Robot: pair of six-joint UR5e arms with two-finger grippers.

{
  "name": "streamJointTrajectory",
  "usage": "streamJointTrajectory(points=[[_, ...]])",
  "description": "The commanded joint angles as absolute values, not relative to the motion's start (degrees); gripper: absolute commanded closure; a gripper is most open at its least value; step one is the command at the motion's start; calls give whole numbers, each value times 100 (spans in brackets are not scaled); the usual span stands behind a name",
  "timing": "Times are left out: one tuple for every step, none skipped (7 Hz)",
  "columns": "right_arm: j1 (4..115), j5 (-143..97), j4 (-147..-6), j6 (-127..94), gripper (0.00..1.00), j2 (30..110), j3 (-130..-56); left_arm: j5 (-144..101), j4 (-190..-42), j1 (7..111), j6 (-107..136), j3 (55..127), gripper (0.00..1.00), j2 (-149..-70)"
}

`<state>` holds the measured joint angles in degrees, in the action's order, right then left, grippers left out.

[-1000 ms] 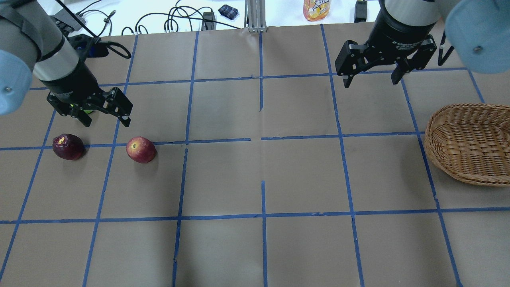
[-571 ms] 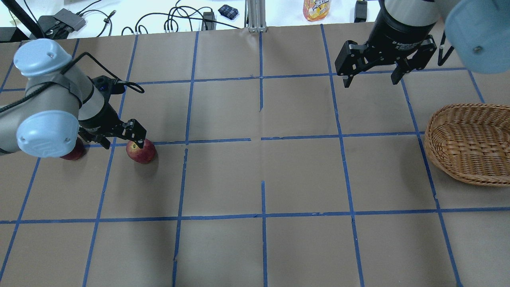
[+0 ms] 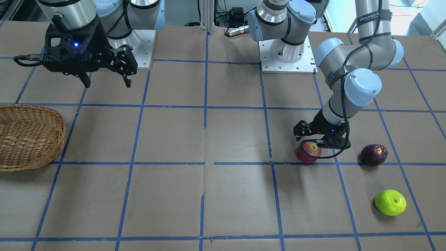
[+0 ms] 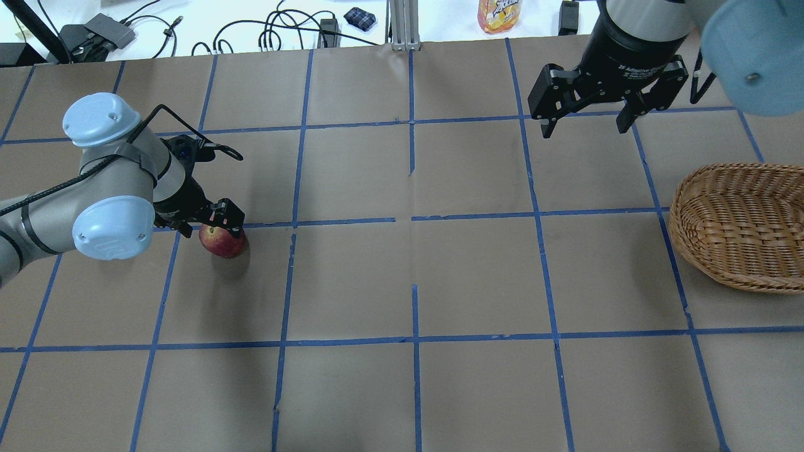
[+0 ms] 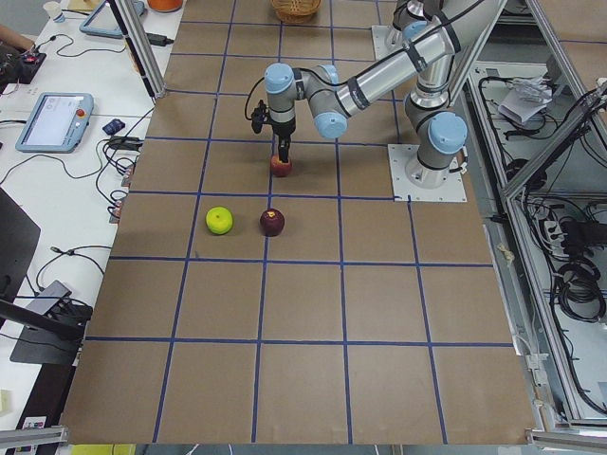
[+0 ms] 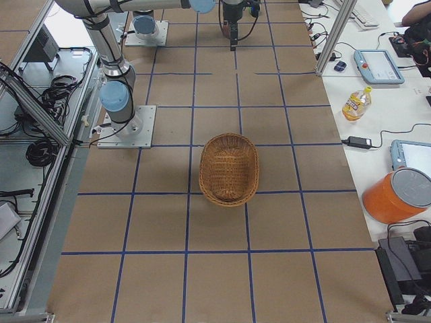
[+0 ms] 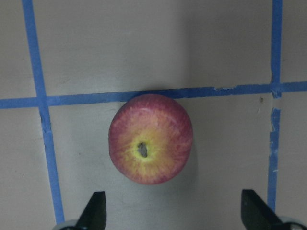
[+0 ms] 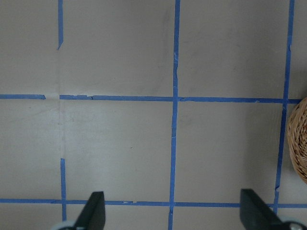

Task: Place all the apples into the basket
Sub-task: 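Close the left gripper around the red apple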

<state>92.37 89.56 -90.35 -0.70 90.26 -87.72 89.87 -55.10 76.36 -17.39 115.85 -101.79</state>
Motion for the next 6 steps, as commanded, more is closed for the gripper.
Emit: streamJointTrajectory(points=[[9237, 8956, -9035, -70, 0, 9026, -8771, 8991, -5169, 7629, -1819, 11602, 0, -10502], [9237, 8956, -9035, -70, 0, 9026, -8771, 8991, -5159, 7629, -1802, 11610, 0, -10546], [9237, 8956, -9035, -70, 0, 9026, -8771, 9000, -5072, 7629, -1810, 11619, 0, -10608], [9237, 8956, -9035, -70, 0, 9026, -8771, 9000, -4993, 7620, -1793, 11619, 0, -10678], [9237, 8956, -9035, -70, 0, 9026, -8771, 9000, -4957, 7620, -1749, 11628, 0, -10731], [9237, 8956, -9035, -70, 0, 9026, -8771, 9000, -4931, 7629, -1714, 11611, 3, -10792]])
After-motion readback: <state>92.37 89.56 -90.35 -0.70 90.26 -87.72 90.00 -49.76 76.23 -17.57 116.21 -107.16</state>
